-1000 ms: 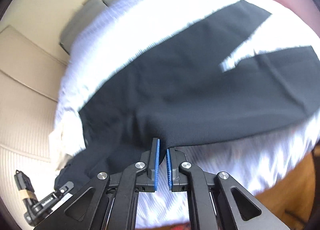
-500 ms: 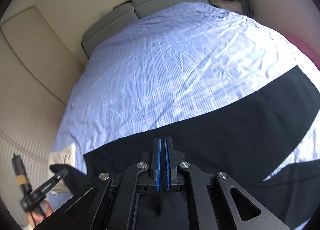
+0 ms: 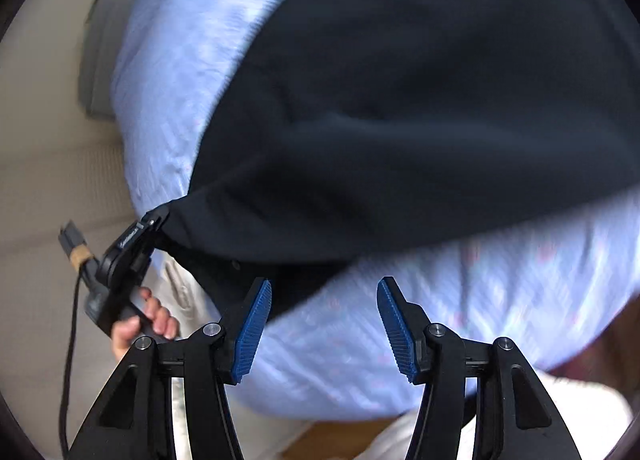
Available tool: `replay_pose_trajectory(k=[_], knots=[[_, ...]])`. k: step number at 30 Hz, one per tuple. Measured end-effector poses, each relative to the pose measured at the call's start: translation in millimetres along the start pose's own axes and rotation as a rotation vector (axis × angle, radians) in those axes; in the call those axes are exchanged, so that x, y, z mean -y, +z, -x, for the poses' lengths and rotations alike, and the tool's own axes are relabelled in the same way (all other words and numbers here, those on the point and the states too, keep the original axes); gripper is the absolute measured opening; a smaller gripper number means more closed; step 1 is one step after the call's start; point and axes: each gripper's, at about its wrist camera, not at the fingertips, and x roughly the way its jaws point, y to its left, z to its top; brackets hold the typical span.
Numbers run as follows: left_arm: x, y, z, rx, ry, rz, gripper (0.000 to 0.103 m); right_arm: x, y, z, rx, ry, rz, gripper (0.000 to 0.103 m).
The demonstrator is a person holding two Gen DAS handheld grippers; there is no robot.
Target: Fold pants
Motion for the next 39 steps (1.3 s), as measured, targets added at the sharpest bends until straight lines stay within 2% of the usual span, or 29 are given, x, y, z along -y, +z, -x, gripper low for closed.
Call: replay_pose_trajectory(k=[2,4,5,12,14,15,16,19,23,25,28,31,33,35,37,38,39], knots=[[5.6,-2.5,0.8,0.003,0.007,-0.021,0.007,21.0,3.1,0.8,0.052,-0.018,-0.070,0.057],[11.1,-4.7,1.4,0.002,0.005,-0.039,0.007,33.8,6.2,3.0,0.117,-0.032,-0.093,0.062],[11.7,-5.1,1.6,0.000,-0.003,-0.038,0.007,38.1,6.8,1.6,0.127,-0.037,-0.102,0.063],[21.8,-9.7,3.7,0.011,0.004,-0.099,0.007,78.2,14.5,-23.8,0.144,0.067,-0.268,0.064],[20.7,-11.4,6.7,0.012,0.000,-0.101,0.007,80.4,25.3,-23.1,0.189,0.074,-0.272,0.049],[18.6,-11.4,8.8,0.011,-0.007,-0.092,0.007,77.4,30.0,-17.7,0.211,0.051,-0.263,0.024],[15.7,-11.3,11.6,0.013,-0.012,-0.081,0.007,71.6,33.3,-10.4,0.234,0.025,-0.240,0.010],[0.4,-10.4,24.3,0.014,-0.039,-0.009,0.007,36.0,43.8,19.7,0.330,-0.068,-0.075,0.006],[-17.2,-5.2,45.0,0.044,-0.064,0.073,0.007,-30.4,74.9,66.0,0.505,-0.106,0.105,0.006],[-25.6,2.0,45.8,0.047,-0.066,0.110,0.007,-60.1,99.2,71.8,0.558,-0.079,0.178,0.006],[-37.9,17.1,26.7,0.044,-0.047,0.168,0.007,-104.5,138.5,49.1,0.559,-0.072,0.262,0.006],[-52.2,34.8,-16.2,-0.035,-0.048,0.243,0.007,-138.6,174.2,8.9,0.515,-0.103,0.348,0.006],[-57.3,41.0,-44.5,-0.090,-0.037,0.235,0.008,-151.7,193.0,-17.9,0.470,-0.137,0.376,0.006],[-63.9,42.5,-68.2,-0.145,-0.025,0.252,0.010,-156.3,203.7,-35.7,0.434,-0.193,0.383,0.011],[-67.0,42.6,-75.3,-0.162,-0.022,0.255,0.011,-157.1,201.2,-44.0,0.410,-0.224,0.406,0.017],[-68.9,42.8,-75.8,-0.170,-0.034,0.269,0.015,-159.8,197.0,-45.2,0.399,-0.218,0.431,0.032],[-71.1,44.2,-73.1,-0.176,-0.036,0.290,0.030,-166.9,195.6,-45.8,0.384,-0.209,0.454,0.048]])
